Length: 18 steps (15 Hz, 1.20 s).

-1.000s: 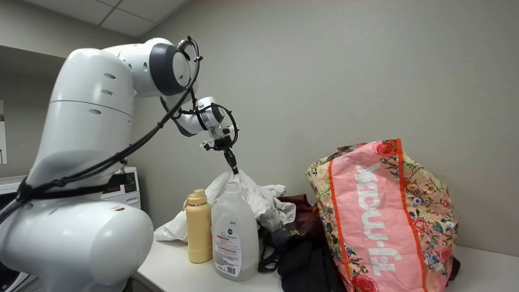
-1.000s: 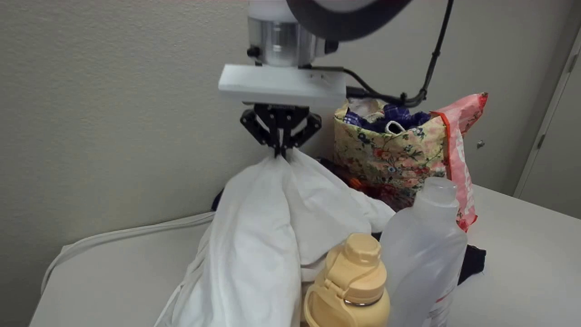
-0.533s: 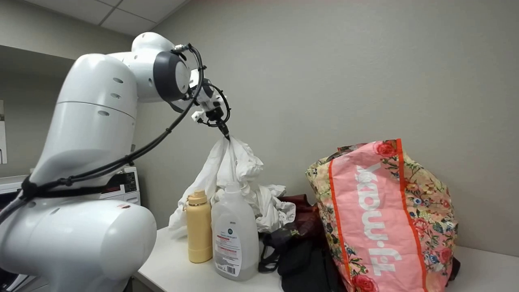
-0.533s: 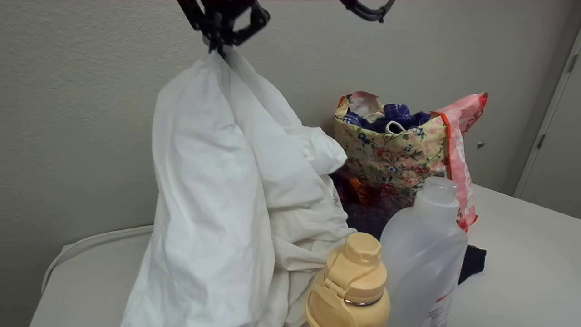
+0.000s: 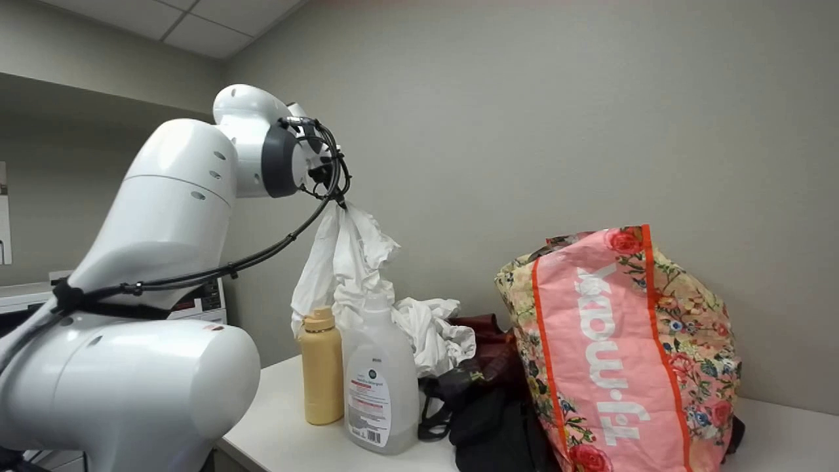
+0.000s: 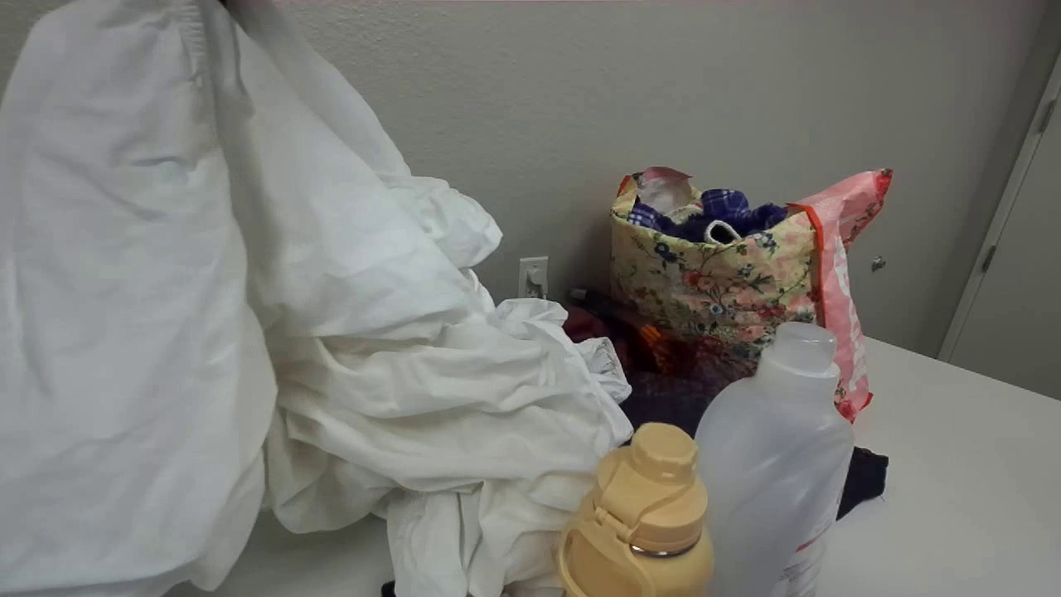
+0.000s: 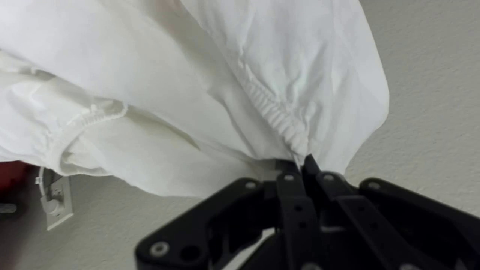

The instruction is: Move the white bedsheet to the left

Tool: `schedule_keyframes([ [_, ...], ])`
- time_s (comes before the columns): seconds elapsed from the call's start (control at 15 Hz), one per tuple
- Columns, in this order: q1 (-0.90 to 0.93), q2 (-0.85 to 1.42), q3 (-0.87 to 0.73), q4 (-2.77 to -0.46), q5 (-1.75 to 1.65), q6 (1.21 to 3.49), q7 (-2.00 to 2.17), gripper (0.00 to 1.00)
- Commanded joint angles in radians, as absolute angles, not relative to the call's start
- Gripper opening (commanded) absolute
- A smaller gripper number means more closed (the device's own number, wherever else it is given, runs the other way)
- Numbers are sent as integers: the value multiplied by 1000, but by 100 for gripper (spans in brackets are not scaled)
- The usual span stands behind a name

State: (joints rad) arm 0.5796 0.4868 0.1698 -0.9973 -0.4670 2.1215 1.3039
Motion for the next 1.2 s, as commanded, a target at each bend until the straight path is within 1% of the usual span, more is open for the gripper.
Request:
schedule_keyframes([
  [0.0, 662, 627, 103, -818, -477, 2130, 1326, 2],
  [0.13, 700, 687, 59, -767, -478, 2124, 1324, 2],
  [0.2, 695, 709, 72, -760, -507, 2124, 1336, 2],
  [0.67, 742, 861, 20, -678, -554, 2108, 1328, 2],
  [0.87, 738, 895, 10, -659, -554, 2099, 1303, 2],
  [0.93, 733, 865, 27, -718, -538, 2121, 1306, 6],
  [1.13, 732, 883, 18, -700, -539, 2121, 1305, 6],
])
